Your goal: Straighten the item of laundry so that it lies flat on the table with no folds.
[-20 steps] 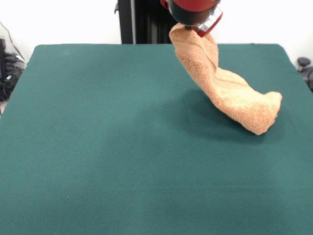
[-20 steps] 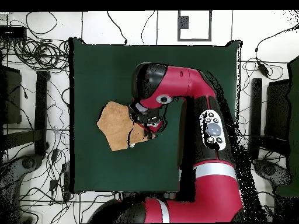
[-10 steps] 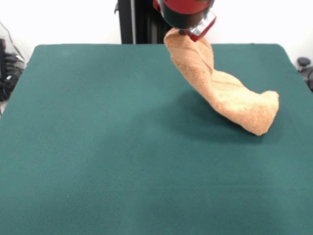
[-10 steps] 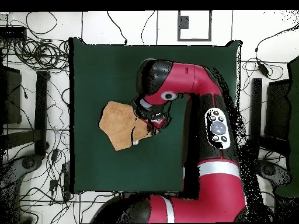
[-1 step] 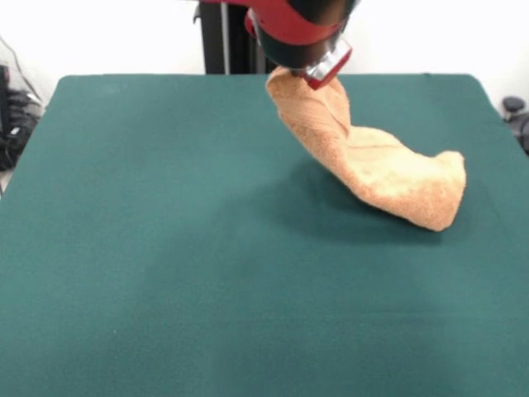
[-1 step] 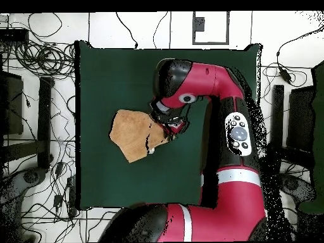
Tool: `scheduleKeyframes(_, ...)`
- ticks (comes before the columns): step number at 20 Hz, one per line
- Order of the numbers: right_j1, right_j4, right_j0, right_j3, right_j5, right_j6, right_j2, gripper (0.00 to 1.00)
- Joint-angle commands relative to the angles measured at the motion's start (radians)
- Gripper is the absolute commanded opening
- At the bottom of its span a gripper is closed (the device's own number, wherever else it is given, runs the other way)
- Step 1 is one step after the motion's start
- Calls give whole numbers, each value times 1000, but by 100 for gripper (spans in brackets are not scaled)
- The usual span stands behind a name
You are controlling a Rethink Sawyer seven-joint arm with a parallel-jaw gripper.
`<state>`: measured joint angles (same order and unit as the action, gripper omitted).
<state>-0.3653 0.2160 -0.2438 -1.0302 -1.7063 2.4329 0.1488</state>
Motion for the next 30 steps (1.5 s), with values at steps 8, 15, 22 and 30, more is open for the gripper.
scheduleKeyframes(8, 153, 116, -43, 191, -106, -116, 17, 0)
scheduleKeyframes(15, 217, 175, -75, 321, -147, -174, 38, 0)
scheduleKeyframes(22, 288, 217, -97, 444, -191, -205, 58, 0)
scheduleKeyframes(30, 270, 111, -102, 370, -286, -60, 63, 0)
